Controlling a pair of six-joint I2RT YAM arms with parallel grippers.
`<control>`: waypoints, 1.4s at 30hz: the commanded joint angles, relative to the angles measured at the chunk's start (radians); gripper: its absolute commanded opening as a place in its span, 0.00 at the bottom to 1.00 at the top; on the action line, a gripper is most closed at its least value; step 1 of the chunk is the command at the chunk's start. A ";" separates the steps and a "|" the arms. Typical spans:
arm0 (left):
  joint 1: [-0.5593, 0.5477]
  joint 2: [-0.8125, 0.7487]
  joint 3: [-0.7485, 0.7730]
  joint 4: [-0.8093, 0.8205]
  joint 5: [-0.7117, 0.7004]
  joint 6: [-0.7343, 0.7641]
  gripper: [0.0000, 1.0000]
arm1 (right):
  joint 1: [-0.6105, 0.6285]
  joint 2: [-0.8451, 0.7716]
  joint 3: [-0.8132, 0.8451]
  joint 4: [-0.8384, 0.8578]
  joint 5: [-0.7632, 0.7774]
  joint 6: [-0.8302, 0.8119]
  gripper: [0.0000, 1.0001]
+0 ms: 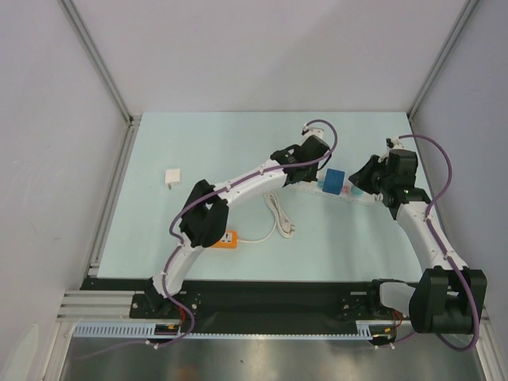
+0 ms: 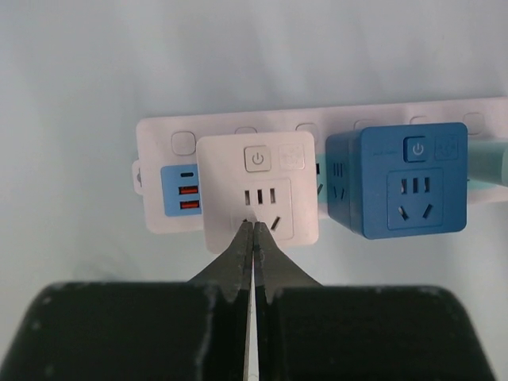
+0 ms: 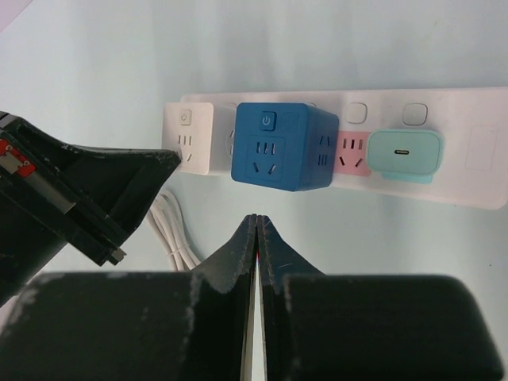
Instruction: Insert the plug
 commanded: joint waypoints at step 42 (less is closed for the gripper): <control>0.769 -0.793 -0.871 0.038 0.042 0.173 0.85 | 0.425 -0.057 -0.052 -0.067 0.021 0.007 1.00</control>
